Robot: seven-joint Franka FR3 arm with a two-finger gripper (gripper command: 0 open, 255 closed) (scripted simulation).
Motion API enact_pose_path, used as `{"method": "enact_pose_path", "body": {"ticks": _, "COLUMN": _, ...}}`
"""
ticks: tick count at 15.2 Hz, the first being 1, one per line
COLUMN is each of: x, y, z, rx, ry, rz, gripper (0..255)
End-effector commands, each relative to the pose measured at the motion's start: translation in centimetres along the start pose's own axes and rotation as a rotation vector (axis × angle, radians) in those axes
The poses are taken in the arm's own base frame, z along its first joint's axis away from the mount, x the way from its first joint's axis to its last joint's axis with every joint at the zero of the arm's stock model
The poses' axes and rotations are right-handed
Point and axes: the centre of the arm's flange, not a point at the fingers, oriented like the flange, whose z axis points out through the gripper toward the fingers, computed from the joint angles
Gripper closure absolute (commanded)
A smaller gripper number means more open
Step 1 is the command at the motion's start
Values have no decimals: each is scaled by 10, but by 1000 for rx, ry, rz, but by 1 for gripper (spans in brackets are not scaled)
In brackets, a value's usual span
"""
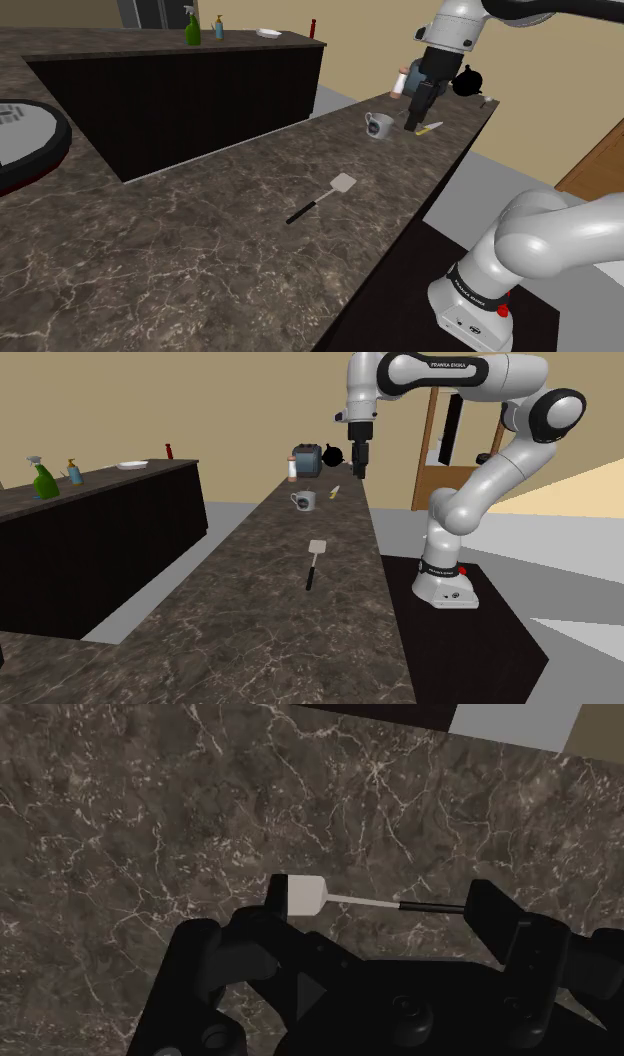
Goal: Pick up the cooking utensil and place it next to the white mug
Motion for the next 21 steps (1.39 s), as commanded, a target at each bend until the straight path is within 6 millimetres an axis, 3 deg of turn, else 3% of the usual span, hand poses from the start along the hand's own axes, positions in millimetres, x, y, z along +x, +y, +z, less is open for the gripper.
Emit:
{"method": "enact_pose_path", "body": {"ticks": 1, "x": 0, "y": 0, "z": 0, "rx": 0, "ry": 0, "rz": 0, "gripper": 0}}
{"method": "enact_pose_path", "body": {"ticks": 6, "x": 40, "y": 3, "z": 51, "rx": -9, "ry": 3, "rz": -340, "gripper": 0}}
{"method": "enact_pose_path", "body": {"ticks": 11, "x": 80, "y": -7, "z": 103, "rx": -19, "ry": 6, "rz": -679, "gripper": 0}}
{"method": "enact_pose_path", "body": {"ticks": 21, "x": 138, "y": -62, "z": 205, "rx": -37, "ry": 12, "rz": -1359, "gripper": 0}}
